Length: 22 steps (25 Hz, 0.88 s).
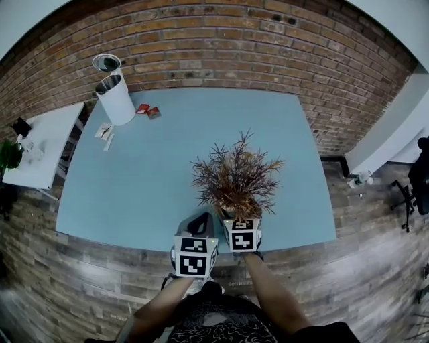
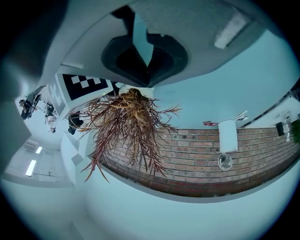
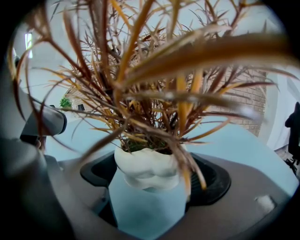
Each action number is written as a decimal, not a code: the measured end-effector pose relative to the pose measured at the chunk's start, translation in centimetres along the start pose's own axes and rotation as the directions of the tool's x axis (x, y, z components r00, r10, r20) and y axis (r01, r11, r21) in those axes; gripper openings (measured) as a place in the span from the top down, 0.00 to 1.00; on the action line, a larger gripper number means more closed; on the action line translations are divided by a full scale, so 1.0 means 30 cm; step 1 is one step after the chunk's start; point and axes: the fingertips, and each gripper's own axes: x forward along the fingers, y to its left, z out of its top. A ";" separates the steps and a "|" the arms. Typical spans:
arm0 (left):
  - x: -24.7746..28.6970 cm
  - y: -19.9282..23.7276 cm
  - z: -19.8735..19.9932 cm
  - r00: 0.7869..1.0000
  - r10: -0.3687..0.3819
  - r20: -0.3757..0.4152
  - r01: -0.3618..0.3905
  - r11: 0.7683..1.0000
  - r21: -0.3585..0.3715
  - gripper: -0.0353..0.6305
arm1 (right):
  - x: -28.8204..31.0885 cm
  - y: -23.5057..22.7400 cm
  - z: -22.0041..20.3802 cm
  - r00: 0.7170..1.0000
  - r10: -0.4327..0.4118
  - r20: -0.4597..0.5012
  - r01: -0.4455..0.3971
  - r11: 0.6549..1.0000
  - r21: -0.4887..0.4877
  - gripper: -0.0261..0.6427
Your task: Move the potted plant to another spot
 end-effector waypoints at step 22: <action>-0.116 -0.060 -0.067 0.999 0.048 0.011 -0.047 0.998 -0.032 0.95 | -0.120 0.079 -0.073 0.997 0.083 -0.002 -0.083 0.996 -0.036 0.31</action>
